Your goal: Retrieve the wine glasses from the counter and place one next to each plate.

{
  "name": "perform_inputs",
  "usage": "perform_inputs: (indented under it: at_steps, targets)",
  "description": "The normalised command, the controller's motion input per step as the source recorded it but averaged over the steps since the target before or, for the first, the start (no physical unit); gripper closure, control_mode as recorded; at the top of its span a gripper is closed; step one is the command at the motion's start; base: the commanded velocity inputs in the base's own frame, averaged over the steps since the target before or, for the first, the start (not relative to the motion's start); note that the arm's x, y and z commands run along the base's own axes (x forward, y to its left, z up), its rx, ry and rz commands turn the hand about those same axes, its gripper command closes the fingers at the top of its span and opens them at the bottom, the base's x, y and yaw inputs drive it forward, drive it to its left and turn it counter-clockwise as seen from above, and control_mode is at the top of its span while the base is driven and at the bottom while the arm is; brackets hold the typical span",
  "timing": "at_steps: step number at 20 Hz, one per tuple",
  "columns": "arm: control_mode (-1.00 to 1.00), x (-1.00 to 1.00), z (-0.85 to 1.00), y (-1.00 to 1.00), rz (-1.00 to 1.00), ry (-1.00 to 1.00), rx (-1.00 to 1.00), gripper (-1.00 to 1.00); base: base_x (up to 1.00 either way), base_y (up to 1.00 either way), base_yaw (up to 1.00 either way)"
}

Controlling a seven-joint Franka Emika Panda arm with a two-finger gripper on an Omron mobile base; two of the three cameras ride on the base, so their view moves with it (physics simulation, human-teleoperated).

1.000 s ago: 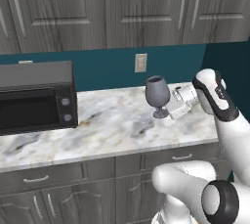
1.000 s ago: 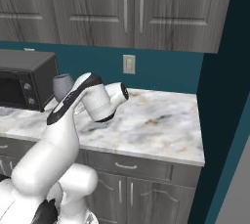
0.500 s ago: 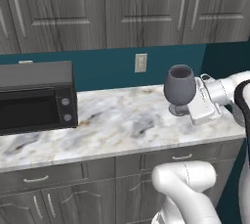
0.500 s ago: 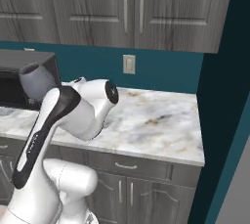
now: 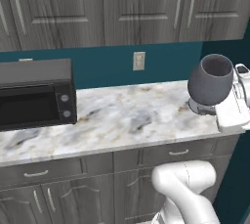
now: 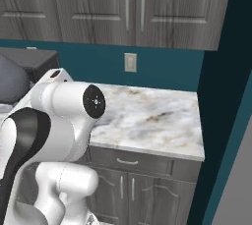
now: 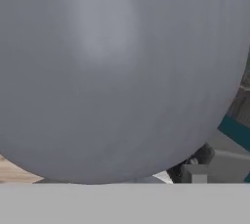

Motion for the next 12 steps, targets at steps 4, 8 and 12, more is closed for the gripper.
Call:
perform_inputs:
  at_steps: [4,8,12]
  targets:
    - [1.0,0.0,0.0,0.0,0.0,0.0,0.0,1.0,-0.41,0.51,0.0]
    - [1.0,0.0,0.0,0.0,0.0,0.0,0.0,1.0,-0.03,1.0,0.01]
    - [1.0,0.0,0.0,0.0,0.0,0.0,0.0,1.0,0.09,1.0,0.09]
